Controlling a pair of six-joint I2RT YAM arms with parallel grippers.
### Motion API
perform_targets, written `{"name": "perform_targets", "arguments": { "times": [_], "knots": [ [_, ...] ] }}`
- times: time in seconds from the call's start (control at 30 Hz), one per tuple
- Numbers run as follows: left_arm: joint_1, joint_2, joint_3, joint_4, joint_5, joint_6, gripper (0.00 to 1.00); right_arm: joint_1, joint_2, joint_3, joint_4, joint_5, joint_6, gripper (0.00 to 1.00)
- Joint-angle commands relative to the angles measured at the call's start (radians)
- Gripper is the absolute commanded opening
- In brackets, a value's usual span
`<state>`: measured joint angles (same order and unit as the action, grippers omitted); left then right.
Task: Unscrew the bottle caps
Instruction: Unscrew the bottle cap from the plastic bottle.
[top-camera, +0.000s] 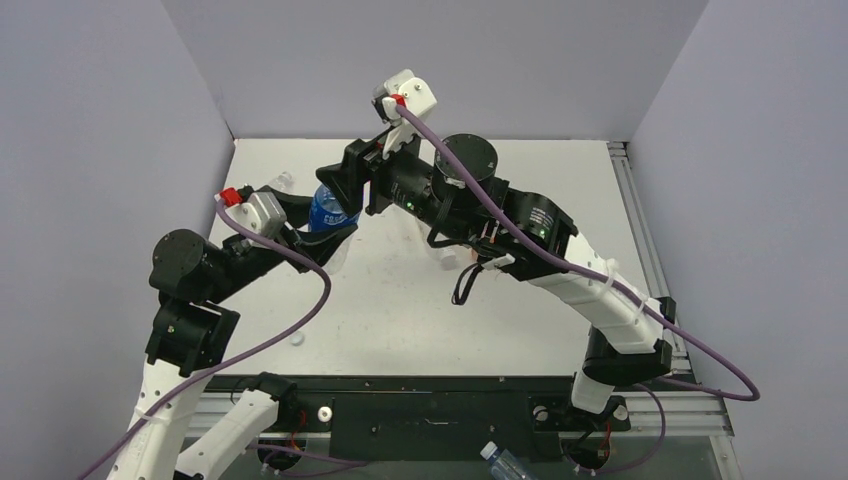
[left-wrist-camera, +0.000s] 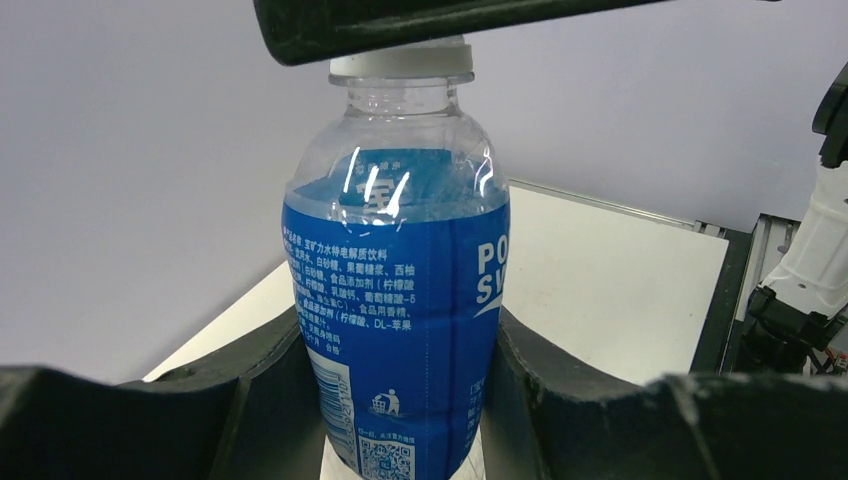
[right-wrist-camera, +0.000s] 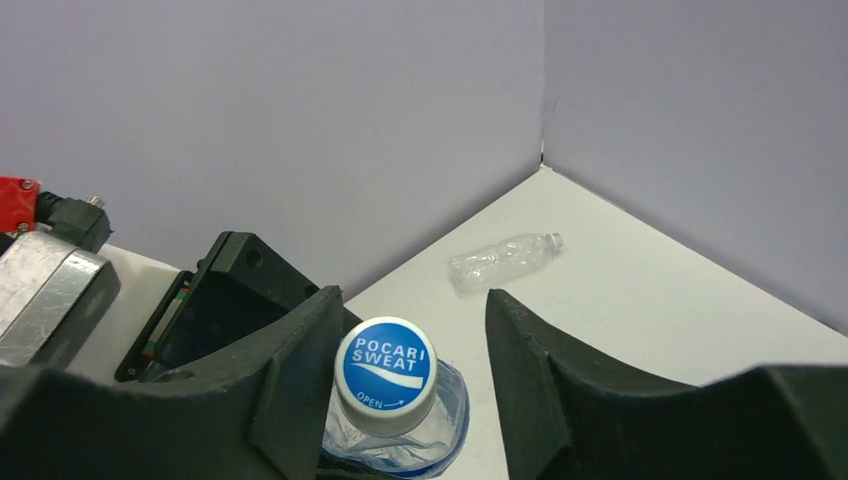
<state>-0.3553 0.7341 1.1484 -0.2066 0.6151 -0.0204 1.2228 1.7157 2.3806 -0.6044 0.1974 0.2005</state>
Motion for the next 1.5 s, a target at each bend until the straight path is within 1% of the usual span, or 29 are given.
{"name": "perform_targets", "arguments": {
  "times": [0.0, 0.03, 0.17, 0.3, 0.37, 0.43, 0.47, 0.5, 0.57, 0.6, 0.63, 0.67, 0.7, 0.73, 0.77, 0.87, 0.93, 0.97, 1.0, 1.03, 1.07, 1.1, 1.13, 1.17, 1.2, 1.23, 1.33, 1.37, 1.47],
  "knots": [
    [-0.015, 0.004, -0.004, 0.029, -0.042, 0.015, 0.00, -0.019, -0.020, -0.003, 0.068, -0.040, 0.052, 0.45],
    [-0.015, 0.003, -0.005, 0.029, -0.049, 0.016, 0.00, -0.021, -0.018, -0.004, 0.070, -0.044, 0.057, 0.43],
    [-0.017, 0.002, -0.004, 0.031, -0.064, 0.016, 0.00, -0.033, -0.019, -0.018, 0.077, -0.067, 0.077, 0.20],
    [-0.017, 0.004, -0.002, 0.040, -0.060, 0.002, 0.00, -0.061, -0.030, -0.052, 0.095, -0.138, 0.100, 0.01],
    [-0.017, 0.006, 0.004, 0.052, -0.035, -0.031, 0.00, -0.080, -0.043, -0.068, 0.105, -0.206, 0.098, 0.00],
    [-0.017, 0.004, 0.008, 0.073, 0.020, -0.086, 0.00, -0.103, -0.058, -0.082, 0.118, -0.334, 0.076, 0.00],
    [-0.017, 0.005, 0.009, 0.094, 0.095, -0.136, 0.00, -0.112, -0.072, -0.089, 0.123, -0.446, 0.045, 0.00],
    [-0.017, 0.005, 0.008, 0.108, 0.123, -0.161, 0.00, -0.114, -0.082, -0.102, 0.127, -0.478, 0.023, 0.00],
    [-0.017, 0.010, 0.006, 0.168, 0.243, -0.275, 0.00, -0.116, -0.104, -0.113, 0.114, -0.614, -0.048, 0.00],
    [-0.017, 0.014, 0.004, 0.234, 0.322, -0.366, 0.00, -0.118, -0.121, -0.117, 0.109, -0.703, -0.084, 0.00],
    [-0.017, 0.022, 0.005, 0.258, 0.361, -0.416, 0.00, -0.120, -0.129, -0.128, 0.108, -0.745, -0.094, 0.00],
    [-0.017, 0.028, 0.011, 0.308, 0.426, -0.519, 0.00, -0.127, -0.146, -0.134, 0.119, -0.846, -0.100, 0.00],
    [-0.019, 0.042, 0.018, 0.330, 0.454, -0.609, 0.00, -0.132, -0.152, -0.147, 0.131, -0.894, -0.099, 0.00],
    [-0.022, 0.048, 0.021, 0.369, 0.493, -0.648, 0.00, -0.140, -0.170, -0.157, 0.162, -0.973, -0.090, 0.00],
    [-0.027, 0.055, 0.027, 0.380, 0.503, -0.695, 0.00, -0.144, -0.180, -0.189, 0.186, -1.004, -0.082, 0.00],
    [-0.035, 0.053, 0.043, 0.406, 0.517, -0.726, 0.00, -0.170, -0.222, -0.267, 0.343, -1.149, 0.009, 0.00],
    [-0.037, 0.053, 0.053, 0.402, 0.520, -0.729, 0.00, -0.186, -0.231, -0.319, 0.417, -1.198, 0.075, 0.00],
    [-0.037, 0.052, 0.057, 0.397, 0.519, -0.721, 0.00, -0.193, -0.231, -0.320, 0.421, -1.196, 0.082, 0.02],
    [-0.037, 0.051, 0.059, 0.383, 0.517, -0.712, 0.00, -0.196, -0.228, -0.313, 0.404, -1.164, 0.079, 0.19],
    [-0.037, 0.049, 0.061, 0.365, 0.509, -0.690, 0.00, -0.199, -0.226, -0.305, 0.382, -1.083, 0.055, 0.32],
    [-0.037, 0.047, 0.062, 0.354, 0.502, -0.673, 0.00, -0.200, -0.226, -0.291, 0.340, -1.030, 0.044, 0.59],
    [-0.036, 0.045, 0.061, 0.326, 0.484, -0.628, 0.00, -0.200, -0.230, -0.286, 0.325, -0.899, 0.032, 0.68],
    [-0.037, 0.041, 0.059, 0.311, 0.470, -0.598, 0.00, -0.200, -0.232, -0.277, 0.300, -0.821, 0.029, 0.76],
    [-0.036, 0.038, 0.054, 0.277, 0.432, -0.534, 0.00, -0.196, -0.239, -0.273, 0.290, -0.657, 0.032, 0.77],
    [-0.036, 0.029, 0.052, 0.257, 0.409, -0.501, 0.00, -0.195, -0.243, -0.269, 0.275, -0.592, 0.034, 0.78],
    [-0.035, 0.025, 0.049, 0.197, 0.352, -0.417, 0.00, -0.190, -0.253, -0.272, 0.272, -0.479, 0.046, 0.79],
    [-0.037, -0.005, 0.016, 0.123, 0.241, -0.225, 0.00, -0.143, -0.272, -0.289, 0.270, -0.318, 0.062, 0.80],
    [-0.037, -0.010, 0.007, 0.102, 0.189, -0.194, 0.00, -0.127, -0.268, -0.283, 0.249, -0.241, 0.059, 0.80],
    [-0.037, -0.023, -0.023, 0.063, 0.095, -0.056, 0.00, -0.059, -0.214, -0.177, 0.152, -0.096, 0.050, 0.80]
  ]
}}
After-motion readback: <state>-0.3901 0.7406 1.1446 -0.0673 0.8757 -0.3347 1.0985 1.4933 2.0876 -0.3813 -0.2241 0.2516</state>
